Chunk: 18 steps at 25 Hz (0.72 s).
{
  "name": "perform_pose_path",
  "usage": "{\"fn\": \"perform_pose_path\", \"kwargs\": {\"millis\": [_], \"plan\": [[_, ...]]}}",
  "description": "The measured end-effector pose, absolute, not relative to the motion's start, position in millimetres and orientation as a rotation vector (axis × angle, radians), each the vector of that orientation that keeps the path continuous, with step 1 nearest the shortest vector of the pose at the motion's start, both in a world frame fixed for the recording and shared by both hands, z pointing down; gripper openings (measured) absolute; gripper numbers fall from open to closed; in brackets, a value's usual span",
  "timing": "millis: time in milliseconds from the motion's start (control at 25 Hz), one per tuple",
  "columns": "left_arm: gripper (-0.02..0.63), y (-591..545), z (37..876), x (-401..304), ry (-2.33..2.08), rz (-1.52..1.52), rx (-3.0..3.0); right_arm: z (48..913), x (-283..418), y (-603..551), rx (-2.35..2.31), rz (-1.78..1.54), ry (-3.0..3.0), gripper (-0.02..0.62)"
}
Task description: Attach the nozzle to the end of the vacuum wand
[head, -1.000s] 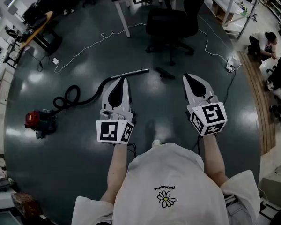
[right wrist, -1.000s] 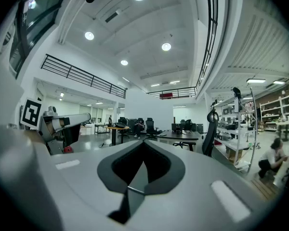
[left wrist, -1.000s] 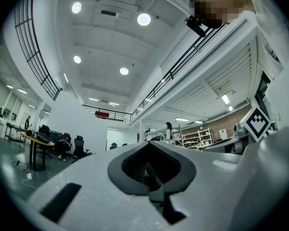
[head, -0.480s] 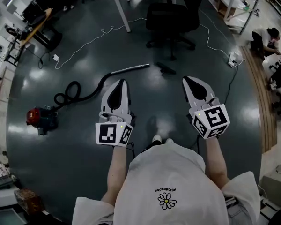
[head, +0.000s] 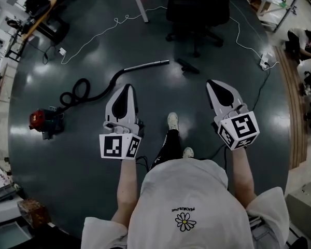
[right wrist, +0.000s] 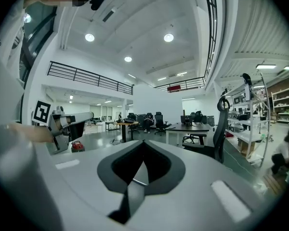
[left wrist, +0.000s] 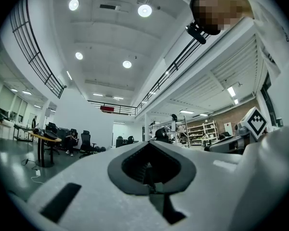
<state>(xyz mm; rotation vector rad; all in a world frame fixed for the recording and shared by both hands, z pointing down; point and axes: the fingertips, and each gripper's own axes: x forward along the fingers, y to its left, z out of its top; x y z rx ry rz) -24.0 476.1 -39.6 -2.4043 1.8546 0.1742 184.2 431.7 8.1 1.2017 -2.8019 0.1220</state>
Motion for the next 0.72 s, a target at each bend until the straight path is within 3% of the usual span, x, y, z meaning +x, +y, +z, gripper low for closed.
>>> {"fn": "perform_pose_path", "kwargs": {"millis": [720], "plan": [[0.003, 186, -31, -118, 1.752, 0.214, -2.537, 14, 102, 160, 1.221, 0.065, -2.664, 0.008]]}}
